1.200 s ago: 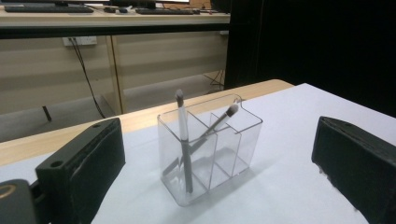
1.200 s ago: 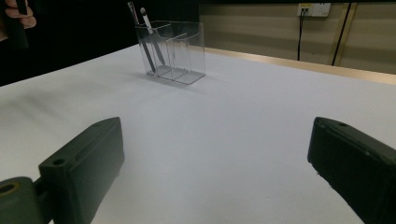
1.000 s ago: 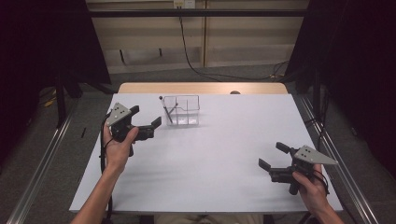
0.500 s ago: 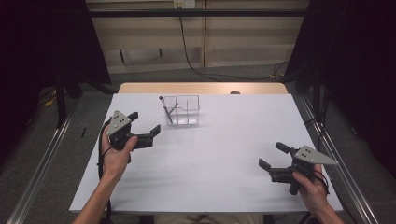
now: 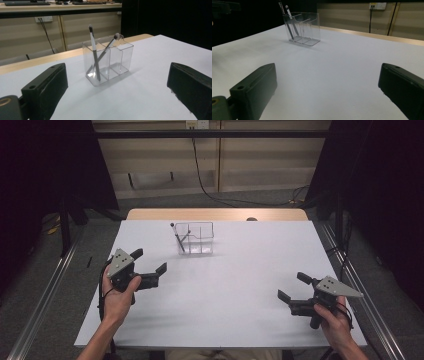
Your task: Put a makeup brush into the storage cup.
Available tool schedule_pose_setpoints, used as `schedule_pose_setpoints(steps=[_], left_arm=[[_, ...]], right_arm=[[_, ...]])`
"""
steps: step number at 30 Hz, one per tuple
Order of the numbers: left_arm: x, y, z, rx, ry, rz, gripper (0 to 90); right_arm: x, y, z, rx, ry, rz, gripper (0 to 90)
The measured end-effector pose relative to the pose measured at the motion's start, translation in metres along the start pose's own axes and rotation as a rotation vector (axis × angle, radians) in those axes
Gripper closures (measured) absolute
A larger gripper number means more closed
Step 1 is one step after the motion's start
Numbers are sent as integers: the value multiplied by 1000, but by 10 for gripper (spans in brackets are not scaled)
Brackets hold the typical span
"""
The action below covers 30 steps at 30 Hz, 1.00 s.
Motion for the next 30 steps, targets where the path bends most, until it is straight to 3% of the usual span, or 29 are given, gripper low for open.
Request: schedule_pose_setpoints(steps=[6,11,14,16,21,30], left_arm=[[15,10,1,-5,13,11,32],[17,21,-4,-2,-12,9,25],[20,26,-8,4,-2,9,24],[24,30,-9,1,-24,22,23],[29,41,-7,-11,3,16,26],[38,49,-5,-21,14,2,28]], right_arm=[[0,0,0,4,1,-1,1],[0,0,0,5,-1,-2,0],[0,0,1,4,-2,0,1],[0,0,1,3,-1,0,1],[0,1,0,6,1,-4,1],[-1,2,0,11,10,-6,3]])
Point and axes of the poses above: each handheld gripper's, and its own axes: y roughly backward along the jaws, x roughly out of its underside, z roughly to its left, the point moved 9 cm from there along -y, roughly forward along the jaws, and after that the axes turned 2 degrees about -x, right-handed, at the moved point
